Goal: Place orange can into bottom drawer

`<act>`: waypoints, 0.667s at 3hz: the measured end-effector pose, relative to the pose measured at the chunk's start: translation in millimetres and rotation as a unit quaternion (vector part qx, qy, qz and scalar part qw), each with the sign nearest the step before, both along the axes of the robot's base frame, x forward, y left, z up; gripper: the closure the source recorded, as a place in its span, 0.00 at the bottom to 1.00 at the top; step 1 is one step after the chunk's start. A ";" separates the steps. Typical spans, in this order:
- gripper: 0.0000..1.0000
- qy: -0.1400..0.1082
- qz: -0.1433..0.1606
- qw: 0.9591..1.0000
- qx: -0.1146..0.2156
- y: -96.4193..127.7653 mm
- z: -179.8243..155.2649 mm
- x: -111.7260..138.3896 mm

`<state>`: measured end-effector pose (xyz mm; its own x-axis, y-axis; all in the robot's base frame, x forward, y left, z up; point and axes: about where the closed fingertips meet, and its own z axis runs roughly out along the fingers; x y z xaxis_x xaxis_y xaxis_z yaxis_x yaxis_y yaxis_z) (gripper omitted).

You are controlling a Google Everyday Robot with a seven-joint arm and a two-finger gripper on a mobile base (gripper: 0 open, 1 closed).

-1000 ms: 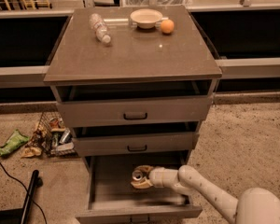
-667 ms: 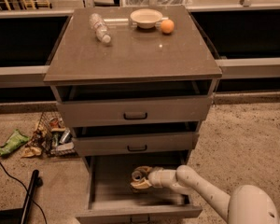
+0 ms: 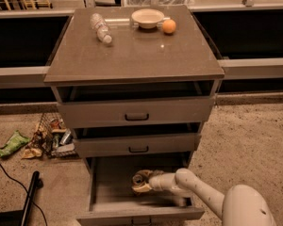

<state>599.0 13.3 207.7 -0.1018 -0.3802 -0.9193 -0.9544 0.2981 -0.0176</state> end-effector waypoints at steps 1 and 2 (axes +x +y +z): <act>1.00 0.001 -0.005 1.000 0.000 0.2 -13.0 -0.2; 0.81 0.002 -0.005 1.000 0.000 0.2 -13.2 -0.2</act>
Offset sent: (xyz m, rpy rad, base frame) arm -0.0002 0.0002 -0.0118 -0.0005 0.0025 -0.0090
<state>598.8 13.5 194.5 -0.1085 -0.3796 -0.9188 -0.9513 0.3079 -0.0148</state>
